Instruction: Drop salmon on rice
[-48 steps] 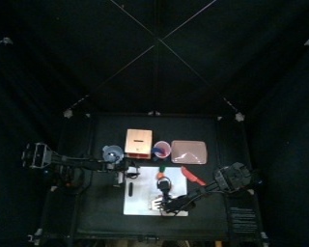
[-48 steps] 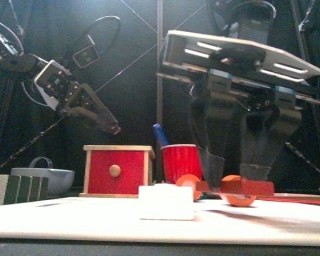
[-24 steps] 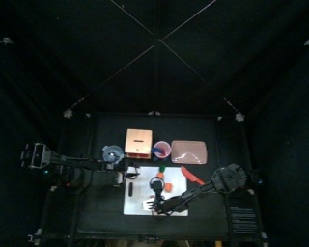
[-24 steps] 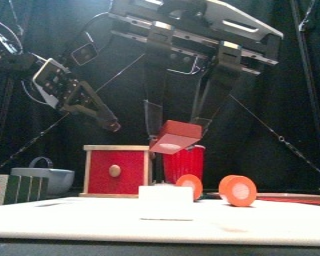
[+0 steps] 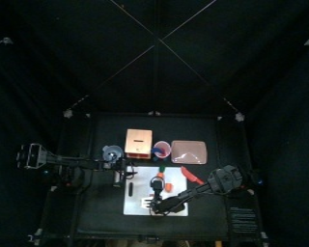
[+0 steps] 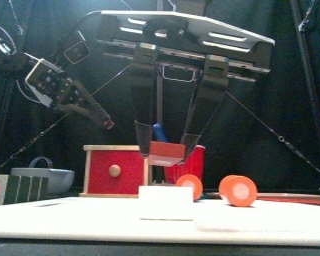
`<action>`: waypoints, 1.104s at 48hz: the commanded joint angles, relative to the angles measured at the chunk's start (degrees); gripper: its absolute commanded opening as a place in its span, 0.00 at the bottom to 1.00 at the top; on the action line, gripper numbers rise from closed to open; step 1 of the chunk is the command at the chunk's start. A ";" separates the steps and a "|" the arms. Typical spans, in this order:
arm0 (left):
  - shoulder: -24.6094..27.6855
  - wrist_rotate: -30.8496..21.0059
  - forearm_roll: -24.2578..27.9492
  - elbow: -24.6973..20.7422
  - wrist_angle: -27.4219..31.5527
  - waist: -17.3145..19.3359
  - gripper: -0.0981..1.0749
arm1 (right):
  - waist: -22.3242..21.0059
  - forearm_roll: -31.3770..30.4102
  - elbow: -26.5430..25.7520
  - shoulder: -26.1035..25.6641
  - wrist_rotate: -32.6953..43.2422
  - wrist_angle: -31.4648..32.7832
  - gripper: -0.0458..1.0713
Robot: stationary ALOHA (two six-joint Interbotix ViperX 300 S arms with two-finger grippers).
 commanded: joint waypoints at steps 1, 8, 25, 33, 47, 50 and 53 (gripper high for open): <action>-0.53 -0.09 0.62 -0.53 -0.26 0.35 0.75 | 0.00 -0.35 -0.62 -1.23 0.35 0.09 0.67; -0.53 -0.09 0.79 -0.53 -0.26 0.35 0.75 | 0.00 0.26 -0.53 -0.97 0.53 0.09 0.67; -0.53 -0.09 0.79 -0.35 -0.26 0.35 0.75 | 0.09 0.18 -0.53 0.35 1.41 -0.44 0.67; -0.53 -0.09 0.79 -0.35 -0.26 0.35 0.75 | 0.09 -0.09 -0.26 0.35 1.67 -1.14 0.67; -0.53 -0.09 0.79 -0.09 -0.26 0.35 0.75 | 0.09 -0.09 -0.35 0.70 1.85 -1.23 0.68; -0.53 0.00 0.79 -0.18 -0.26 0.35 0.75 | 0.09 -0.35 -0.35 0.70 2.11 -1.32 0.68; -0.53 -0.09 0.88 -0.09 -0.26 0.35 0.75 | 0.09 -0.44 -0.35 0.70 2.29 -1.23 0.68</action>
